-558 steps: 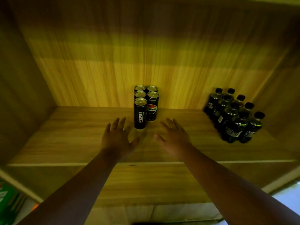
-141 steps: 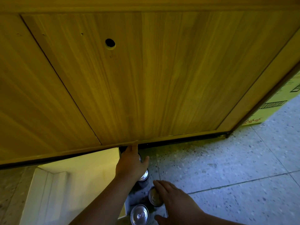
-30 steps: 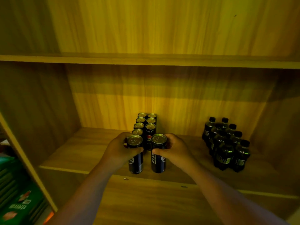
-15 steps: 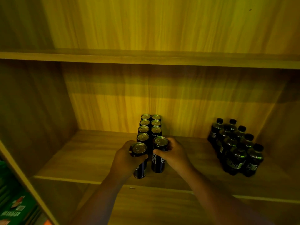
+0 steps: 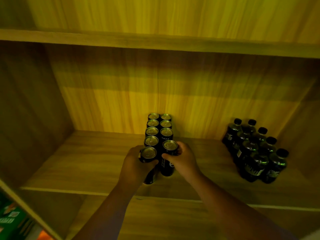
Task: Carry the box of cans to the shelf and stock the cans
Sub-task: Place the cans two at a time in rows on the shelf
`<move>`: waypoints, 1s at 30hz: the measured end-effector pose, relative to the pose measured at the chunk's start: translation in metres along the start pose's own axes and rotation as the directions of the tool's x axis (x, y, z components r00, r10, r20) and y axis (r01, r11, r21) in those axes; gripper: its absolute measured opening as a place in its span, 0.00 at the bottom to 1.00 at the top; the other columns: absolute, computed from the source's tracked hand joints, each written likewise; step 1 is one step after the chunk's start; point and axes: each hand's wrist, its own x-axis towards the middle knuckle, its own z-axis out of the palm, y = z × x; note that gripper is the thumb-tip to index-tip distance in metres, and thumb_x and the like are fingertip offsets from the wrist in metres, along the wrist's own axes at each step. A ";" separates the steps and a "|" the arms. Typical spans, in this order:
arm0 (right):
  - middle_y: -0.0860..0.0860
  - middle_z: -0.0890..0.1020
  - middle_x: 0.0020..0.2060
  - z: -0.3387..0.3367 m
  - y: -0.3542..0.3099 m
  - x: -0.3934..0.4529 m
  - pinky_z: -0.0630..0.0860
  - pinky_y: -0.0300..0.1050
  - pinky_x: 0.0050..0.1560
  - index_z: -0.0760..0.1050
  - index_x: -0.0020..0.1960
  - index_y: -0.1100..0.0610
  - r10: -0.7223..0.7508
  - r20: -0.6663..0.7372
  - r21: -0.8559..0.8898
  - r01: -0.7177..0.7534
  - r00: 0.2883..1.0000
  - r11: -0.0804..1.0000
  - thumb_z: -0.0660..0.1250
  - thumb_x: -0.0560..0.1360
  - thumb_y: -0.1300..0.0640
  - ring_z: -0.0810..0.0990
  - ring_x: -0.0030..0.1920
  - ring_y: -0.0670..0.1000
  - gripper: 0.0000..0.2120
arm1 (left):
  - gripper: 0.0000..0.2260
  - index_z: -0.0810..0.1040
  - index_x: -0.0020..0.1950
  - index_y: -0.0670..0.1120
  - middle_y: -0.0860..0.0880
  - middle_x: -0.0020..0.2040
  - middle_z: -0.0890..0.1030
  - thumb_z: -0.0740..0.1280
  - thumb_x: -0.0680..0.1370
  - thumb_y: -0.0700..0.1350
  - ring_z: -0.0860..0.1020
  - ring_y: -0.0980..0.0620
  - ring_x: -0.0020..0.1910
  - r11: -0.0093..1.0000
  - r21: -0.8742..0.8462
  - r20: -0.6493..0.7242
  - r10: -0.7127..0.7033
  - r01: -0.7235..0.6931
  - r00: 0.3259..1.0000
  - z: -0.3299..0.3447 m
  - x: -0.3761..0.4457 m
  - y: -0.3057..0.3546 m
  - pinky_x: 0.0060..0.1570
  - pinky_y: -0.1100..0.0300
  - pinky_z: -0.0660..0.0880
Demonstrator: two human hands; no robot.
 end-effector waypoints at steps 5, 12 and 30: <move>0.46 0.82 0.54 0.006 0.004 0.010 0.81 0.45 0.54 0.74 0.61 0.51 -0.017 -0.032 -0.026 0.016 0.999 1.000 0.82 0.65 0.55 0.82 0.55 0.45 0.28 | 0.21 0.74 0.51 0.63 0.59 0.51 0.79 0.78 0.69 0.42 0.79 0.59 0.48 0.999 0.003 -0.011 0.037 -0.037 0.999 0.003 0.002 -0.003 0.44 0.67 0.74; 0.45 0.81 0.54 0.011 0.011 0.017 0.79 0.43 0.54 0.73 0.61 0.53 -0.011 -0.058 -0.035 0.009 0.998 0.999 0.82 0.64 0.55 0.81 0.55 0.43 0.29 | 0.26 0.76 0.62 0.51 0.53 0.57 0.80 0.79 0.67 0.49 0.79 0.56 0.51 0.999 0.040 -0.007 0.017 -0.017 1.000 0.005 0.004 -0.012 0.43 0.72 0.71; 0.51 0.68 0.70 0.003 0.013 -0.038 0.73 0.50 0.63 0.64 0.73 0.51 -0.023 0.012 -0.632 0.025 1.000 0.774 0.65 0.76 0.38 0.69 0.69 0.53 0.31 | 0.41 0.60 0.76 0.53 0.49 0.71 0.71 0.67 0.69 0.70 0.71 0.47 0.68 0.820 0.477 0.296 0.188 -0.316 0.936 -0.036 0.002 -0.027 0.58 0.53 0.71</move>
